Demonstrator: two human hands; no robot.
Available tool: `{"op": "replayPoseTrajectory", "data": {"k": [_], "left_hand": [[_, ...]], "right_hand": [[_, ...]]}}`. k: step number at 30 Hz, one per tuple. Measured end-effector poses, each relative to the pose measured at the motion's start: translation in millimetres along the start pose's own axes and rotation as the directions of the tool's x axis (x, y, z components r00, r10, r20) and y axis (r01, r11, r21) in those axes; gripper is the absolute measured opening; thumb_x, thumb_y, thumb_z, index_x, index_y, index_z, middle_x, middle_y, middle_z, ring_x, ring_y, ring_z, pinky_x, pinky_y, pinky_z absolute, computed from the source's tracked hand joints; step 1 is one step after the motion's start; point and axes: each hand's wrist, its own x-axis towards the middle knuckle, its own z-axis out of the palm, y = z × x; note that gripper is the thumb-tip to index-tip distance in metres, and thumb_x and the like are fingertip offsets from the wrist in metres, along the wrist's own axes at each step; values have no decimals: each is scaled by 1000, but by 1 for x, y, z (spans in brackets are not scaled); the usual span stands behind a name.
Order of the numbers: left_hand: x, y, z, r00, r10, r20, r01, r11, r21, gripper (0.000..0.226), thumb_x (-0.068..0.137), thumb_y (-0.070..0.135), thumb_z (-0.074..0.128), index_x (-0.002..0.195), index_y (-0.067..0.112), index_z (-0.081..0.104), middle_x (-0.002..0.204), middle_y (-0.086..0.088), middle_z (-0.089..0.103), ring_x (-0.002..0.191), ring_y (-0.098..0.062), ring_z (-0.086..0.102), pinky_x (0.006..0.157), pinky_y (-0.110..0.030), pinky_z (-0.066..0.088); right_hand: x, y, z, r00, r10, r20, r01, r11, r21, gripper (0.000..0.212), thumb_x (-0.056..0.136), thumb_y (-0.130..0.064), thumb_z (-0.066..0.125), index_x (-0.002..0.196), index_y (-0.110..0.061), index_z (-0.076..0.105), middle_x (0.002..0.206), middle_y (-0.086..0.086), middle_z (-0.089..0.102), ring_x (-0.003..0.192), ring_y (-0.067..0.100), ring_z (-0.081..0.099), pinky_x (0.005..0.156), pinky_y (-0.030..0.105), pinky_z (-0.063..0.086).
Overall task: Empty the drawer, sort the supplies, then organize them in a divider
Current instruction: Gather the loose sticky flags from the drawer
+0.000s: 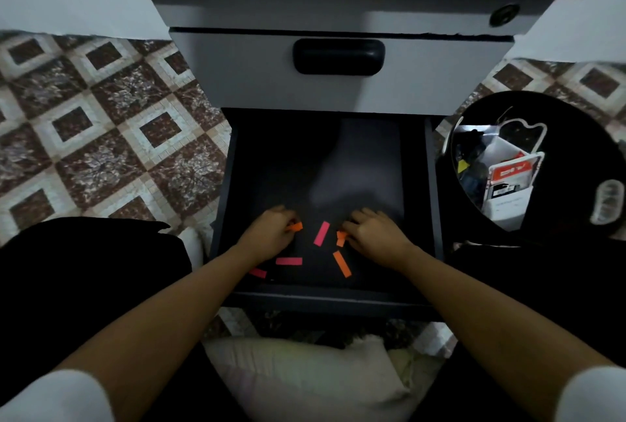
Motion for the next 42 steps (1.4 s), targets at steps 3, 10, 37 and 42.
{"op": "replayPoseTrajectory", "data": {"k": [3, 10, 37, 42], "left_hand": [[0, -3, -3, 1000, -12, 24, 11, 1000, 29, 26, 80, 6, 59, 106, 7, 64, 106, -11, 56, 98, -26, 57, 86, -34, 45], [-6, -9, -3, 997, 27, 78, -45, 972, 230, 27, 86, 15, 55, 112, 6, 59, 115, -11, 54, 108, -28, 52, 88, -39, 45], [-2, 2, 1, 996, 85, 0, -73, 855, 514, 31, 95, 25, 41, 120, 10, 51, 130, -8, 47, 120, -25, 45, 93, -33, 36], [2, 6, 2, 999, 42, 18, -46, 861, 507, 31, 91, 25, 45, 118, 9, 51, 126, -9, 48, 119, -25, 45, 93, -32, 36]], "right_hand": [[1, 1, 4, 999, -19, -40, 19, 1000, 11, 35, 96, -28, 43, 127, -16, 52, 128, 7, 49, 119, 25, 44, 97, 34, 35], [-1, -1, -2, 992, -31, -120, 34, 999, 29, 33, 91, -31, 54, 116, -12, 61, 114, 11, 57, 108, 29, 52, 88, 38, 42], [3, 6, 6, 967, -246, -66, 210, 915, -346, 28, 54, -34, 88, 78, -26, 75, 81, -5, 67, 70, 17, 62, 56, 24, 47], [2, 2, 8, 959, -252, -127, 185, 902, -389, 10, 69, -28, 70, 70, -19, 72, 78, 1, 66, 68, 19, 61, 56, 26, 46]]}}
